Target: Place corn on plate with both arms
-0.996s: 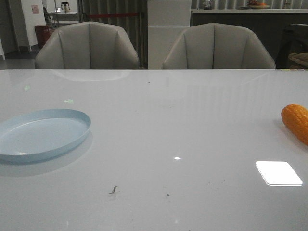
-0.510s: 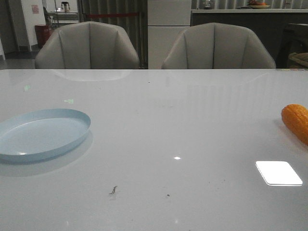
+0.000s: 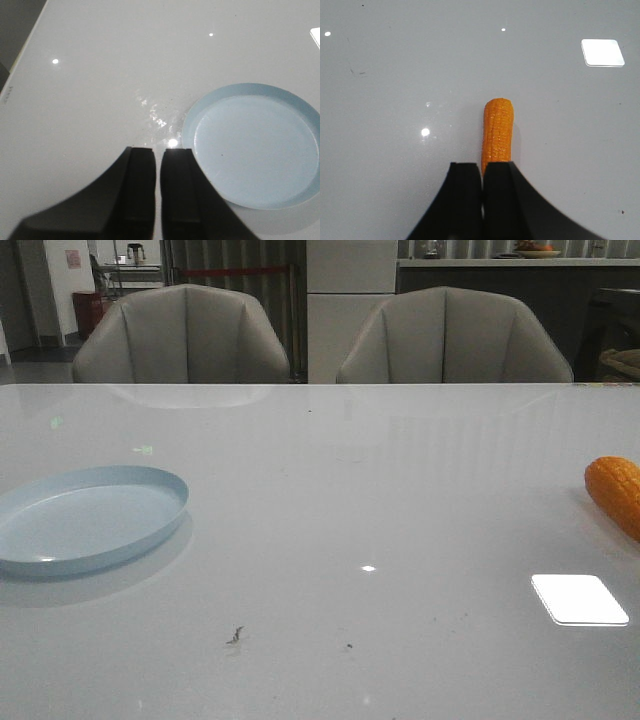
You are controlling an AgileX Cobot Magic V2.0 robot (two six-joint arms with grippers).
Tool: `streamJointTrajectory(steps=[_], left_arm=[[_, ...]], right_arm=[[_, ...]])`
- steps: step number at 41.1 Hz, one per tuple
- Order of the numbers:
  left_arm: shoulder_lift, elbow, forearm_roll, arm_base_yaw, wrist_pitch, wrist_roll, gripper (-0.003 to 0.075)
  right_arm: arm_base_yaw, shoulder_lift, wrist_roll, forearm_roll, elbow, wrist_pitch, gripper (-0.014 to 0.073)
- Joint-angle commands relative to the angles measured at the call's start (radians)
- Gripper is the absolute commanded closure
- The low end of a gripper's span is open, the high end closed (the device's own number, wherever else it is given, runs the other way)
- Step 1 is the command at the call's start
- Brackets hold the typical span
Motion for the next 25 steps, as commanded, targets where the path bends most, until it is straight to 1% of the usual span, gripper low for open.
streamJointTrajectory(steps=[1,4,6,8,11,15,20,23,25], left_arm=[[0.002,-0.036,-0.026,-0.007,-0.062,-0.011,0.0426],[0.009,-0.036,-0.048,-0.007,-0.062,-0.011,0.0345],[0.017,-0.036,-0.07,-0.007,-0.062,-0.011,0.0311],[0.03,-0.038,-0.072,-0.007,-0.062,-0.011,0.0296],[0.059,-0.057,-0.08,-0.005,-0.049,-0.011,0.0296],[0.124,-0.116,-0.116,-0.005,0.019,-0.011,0.0296],[0.245,-0.241,-0.135,0.003,0.14,-0.018,0.03],[0.334,-0.318,-0.137,0.021,0.182,-0.061,0.0301],[0.39,-0.381,-0.137,0.034,0.208,-0.064,0.0301]], right_arm=[[0.001,0.01,-0.01,-0.009,-0.035,-0.064,0.0268],[0.001,0.026,-0.01,-0.009,-0.035,-0.057,0.0149],[0.001,0.033,-0.01,-0.009,-0.035,-0.055,0.0113],[0.001,0.039,-0.01,-0.009,-0.035,-0.053,0.0104],[0.001,0.042,-0.01,-0.009,-0.035,-0.054,0.0105],[0.001,0.042,-0.01,-0.009,-0.035,-0.054,0.0105],[0.001,0.042,-0.01,-0.009,-0.035,-0.054,0.0105],[0.001,0.042,-0.01,-0.009,-0.035,-0.054,0.0105],[0.001,0.042,-0.01,-0.009,-0.035,-0.053,0.0105]])
